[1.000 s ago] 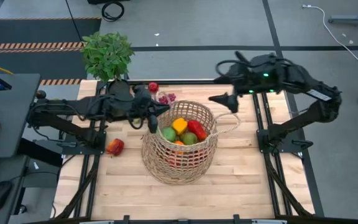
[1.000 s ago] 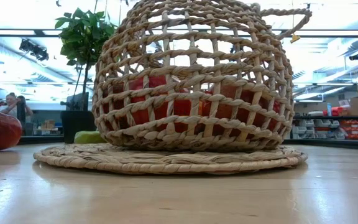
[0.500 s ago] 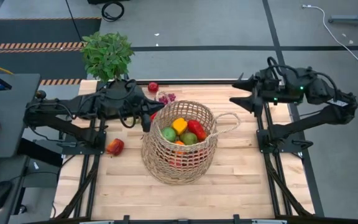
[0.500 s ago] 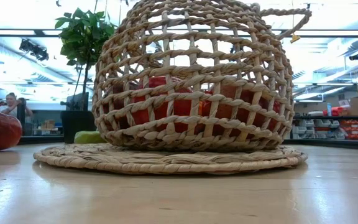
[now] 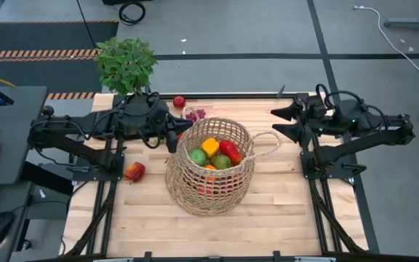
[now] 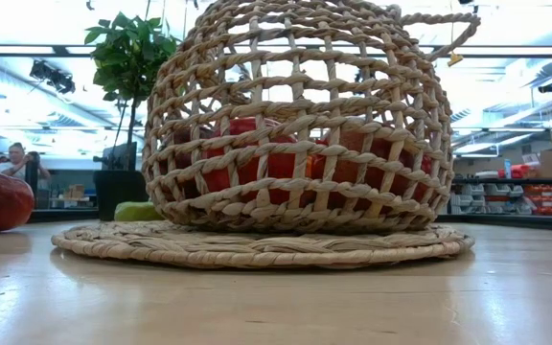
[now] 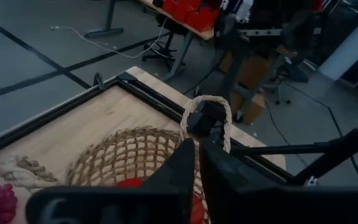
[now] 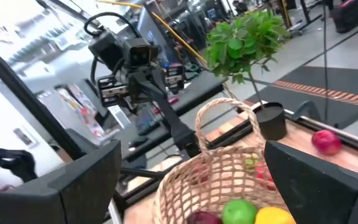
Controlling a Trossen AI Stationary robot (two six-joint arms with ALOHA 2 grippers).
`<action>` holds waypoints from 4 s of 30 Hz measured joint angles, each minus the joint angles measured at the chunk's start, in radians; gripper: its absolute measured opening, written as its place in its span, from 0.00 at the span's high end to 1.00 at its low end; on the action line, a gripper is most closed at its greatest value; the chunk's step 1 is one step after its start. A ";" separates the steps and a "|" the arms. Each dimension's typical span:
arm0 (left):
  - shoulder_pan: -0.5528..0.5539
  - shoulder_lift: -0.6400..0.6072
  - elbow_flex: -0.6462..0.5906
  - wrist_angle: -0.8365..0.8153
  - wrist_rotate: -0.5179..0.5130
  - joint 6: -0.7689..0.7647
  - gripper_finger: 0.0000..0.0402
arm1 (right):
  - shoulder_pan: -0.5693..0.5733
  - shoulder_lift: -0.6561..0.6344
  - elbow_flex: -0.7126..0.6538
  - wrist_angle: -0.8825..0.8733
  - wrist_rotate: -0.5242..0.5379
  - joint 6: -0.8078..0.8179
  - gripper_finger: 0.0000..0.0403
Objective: Build produce basket
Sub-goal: Put the red apple into the brown basket
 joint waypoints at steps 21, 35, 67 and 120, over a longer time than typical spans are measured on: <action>0.000 -0.021 0.000 -0.036 0.264 -0.016 0.94 | 0.044 -0.272 -0.498 0.392 0.062 0.102 0.09; -0.001 -0.140 0.000 -0.222 0.313 -0.120 0.82 | 0.044 -0.395 -0.712 0.530 -0.018 0.221 0.09; -0.049 -0.295 0.000 -0.321 0.373 -0.249 0.85 | 0.044 -0.406 -0.924 0.973 -0.121 0.291 0.09; -0.049 -0.294 0.000 -0.321 0.362 -0.238 0.87 | -0.005 -0.405 -0.923 1.009 0.576 -0.098 0.13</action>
